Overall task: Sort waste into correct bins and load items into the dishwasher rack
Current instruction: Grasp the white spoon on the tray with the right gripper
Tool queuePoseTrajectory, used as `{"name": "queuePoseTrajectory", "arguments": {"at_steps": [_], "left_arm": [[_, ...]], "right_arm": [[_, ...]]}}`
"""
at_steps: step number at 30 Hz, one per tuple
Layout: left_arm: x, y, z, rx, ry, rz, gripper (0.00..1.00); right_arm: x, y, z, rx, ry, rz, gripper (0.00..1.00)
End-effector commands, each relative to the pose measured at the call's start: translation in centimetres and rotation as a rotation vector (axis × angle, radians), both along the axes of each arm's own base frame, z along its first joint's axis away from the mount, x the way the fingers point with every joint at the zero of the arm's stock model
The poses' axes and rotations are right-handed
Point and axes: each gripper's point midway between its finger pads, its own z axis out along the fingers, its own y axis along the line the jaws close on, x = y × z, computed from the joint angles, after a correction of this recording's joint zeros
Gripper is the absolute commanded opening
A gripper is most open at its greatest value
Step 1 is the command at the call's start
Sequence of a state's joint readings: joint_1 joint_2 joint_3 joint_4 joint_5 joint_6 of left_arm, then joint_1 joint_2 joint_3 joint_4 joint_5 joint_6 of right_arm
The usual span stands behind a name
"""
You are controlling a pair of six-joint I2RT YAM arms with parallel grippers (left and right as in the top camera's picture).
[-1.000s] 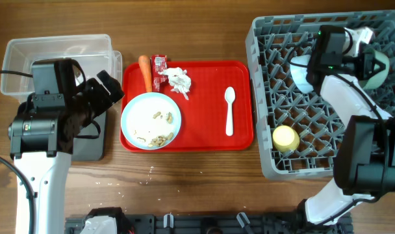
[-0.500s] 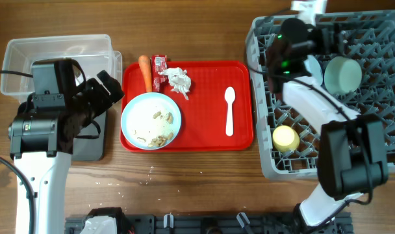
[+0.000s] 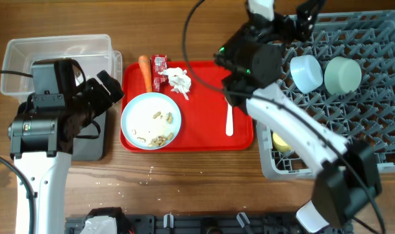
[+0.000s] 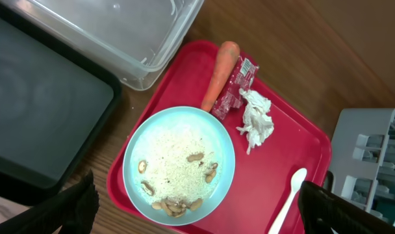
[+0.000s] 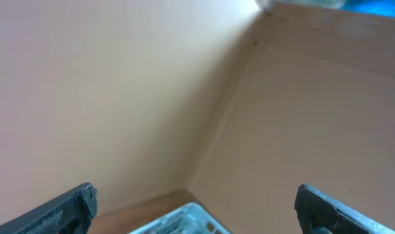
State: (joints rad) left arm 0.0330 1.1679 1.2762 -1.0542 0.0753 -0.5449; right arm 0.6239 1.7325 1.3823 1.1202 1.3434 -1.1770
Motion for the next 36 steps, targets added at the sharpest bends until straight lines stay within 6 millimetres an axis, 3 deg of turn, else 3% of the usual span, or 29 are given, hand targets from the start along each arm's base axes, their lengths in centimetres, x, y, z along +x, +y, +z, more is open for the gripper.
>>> {"name": "queuePoseTrajectory", "arguments": {"at_steps": [1, 4, 7, 9, 10, 12, 15, 17, 18, 20, 27, 30, 32, 36], "left_arm": [[0.1, 0.4, -0.1, 0.003, 0.002, 0.024, 1.0], [0.1, 0.4, -0.1, 0.003, 0.002, 0.024, 1.0], [0.1, 0.4, -0.1, 0.003, 0.002, 0.024, 1.0], [0.1, 0.4, -0.1, 0.003, 0.002, 0.024, 1.0], [0.1, 0.4, -0.1, 0.003, 0.002, 0.024, 1.0], [0.1, 0.4, -0.1, 0.003, 0.002, 0.024, 1.0], [0.1, 0.4, -0.1, 0.003, 0.002, 0.024, 1.0], [0.1, 0.4, -0.1, 0.003, 0.002, 0.024, 1.0], [0.1, 0.4, -0.1, 0.003, 0.002, 0.024, 1.0], [0.1, 0.4, -0.1, 0.003, 0.002, 0.024, 1.0], [0.1, 0.4, -0.1, 0.003, 0.002, 0.024, 1.0], [0.1, 0.4, -0.1, 0.003, 0.002, 0.024, 1.0], [0.1, 0.4, -0.1, 0.003, 0.002, 0.024, 1.0], [0.1, 0.4, -0.1, 0.003, 0.002, 0.024, 1.0]], "right_arm": [[-1.4, 6.2, 0.6, 0.022, 0.005, 0.195, 1.0], [-2.7, 14.2, -2.7, -0.157, 0.196, 0.421, 1.0], [-4.9, 19.4, -6.9, -0.194, 0.323, 0.615, 1.0], [-6.1, 21.7, -11.4, -0.111, 0.455, 0.788, 1.0], [-7.0, 22.4, -15.5, 0.056, 0.593, 0.911, 1.0], [-7.4, 22.2, -19.2, 0.294, 0.737, 0.977, 1.0], [-7.7, 20.7, -22.9, 0.663, 0.912, 0.979, 0.98], [-7.7, 18.1, -24.9, 0.907, 0.984, 0.855, 0.89], [-7.6, 16.5, -25.8, 0.98, 0.997, 0.764, 0.89], [-7.2, 13.1, -28.1, 1.094, 1.014, 0.563, 0.79], [-7.7, 10.2, -37.5, 1.133, 1.286, 0.361, 0.7], [-9.1, 9.3, -41.5, 1.128, 1.399, 0.255, 0.64], [-9.6, 9.1, -42.6, 1.121, 1.43, 0.223, 0.62], [-9.4, 9.1, -42.8, 1.105, 1.44, 0.246, 0.39]]}}
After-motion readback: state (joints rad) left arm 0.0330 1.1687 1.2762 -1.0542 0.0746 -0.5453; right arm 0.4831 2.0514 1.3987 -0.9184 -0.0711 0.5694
